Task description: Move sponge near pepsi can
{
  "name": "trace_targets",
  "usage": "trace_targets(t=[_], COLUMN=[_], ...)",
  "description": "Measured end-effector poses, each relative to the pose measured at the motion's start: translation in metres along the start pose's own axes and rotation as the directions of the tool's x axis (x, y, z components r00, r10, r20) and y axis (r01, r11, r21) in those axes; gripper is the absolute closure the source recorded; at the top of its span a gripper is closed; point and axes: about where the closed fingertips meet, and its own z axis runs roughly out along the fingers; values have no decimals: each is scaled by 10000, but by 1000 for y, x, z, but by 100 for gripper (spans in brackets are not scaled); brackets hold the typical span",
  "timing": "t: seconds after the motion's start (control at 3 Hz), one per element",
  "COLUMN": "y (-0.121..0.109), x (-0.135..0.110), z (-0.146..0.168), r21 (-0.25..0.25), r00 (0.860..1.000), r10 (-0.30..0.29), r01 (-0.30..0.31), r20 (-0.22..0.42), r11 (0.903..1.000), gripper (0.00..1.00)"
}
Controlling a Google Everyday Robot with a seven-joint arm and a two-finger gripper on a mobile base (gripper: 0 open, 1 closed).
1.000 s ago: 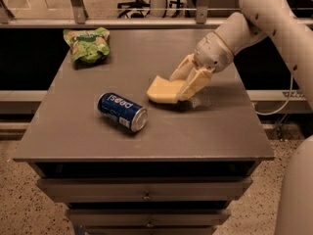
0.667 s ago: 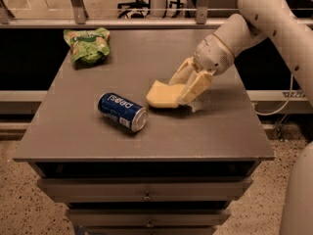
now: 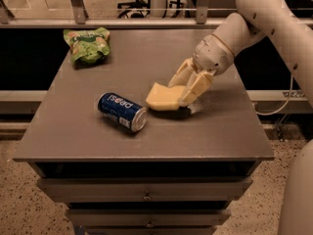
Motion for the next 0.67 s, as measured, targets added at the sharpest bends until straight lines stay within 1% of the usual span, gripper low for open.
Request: trace_targets(t=[0.67], y=[1], x=[0], z=[1], r21=[-53], r00=[10000], r10=[2], r01=[-2], r20=[-7], r11=[10000], gripper=[17])
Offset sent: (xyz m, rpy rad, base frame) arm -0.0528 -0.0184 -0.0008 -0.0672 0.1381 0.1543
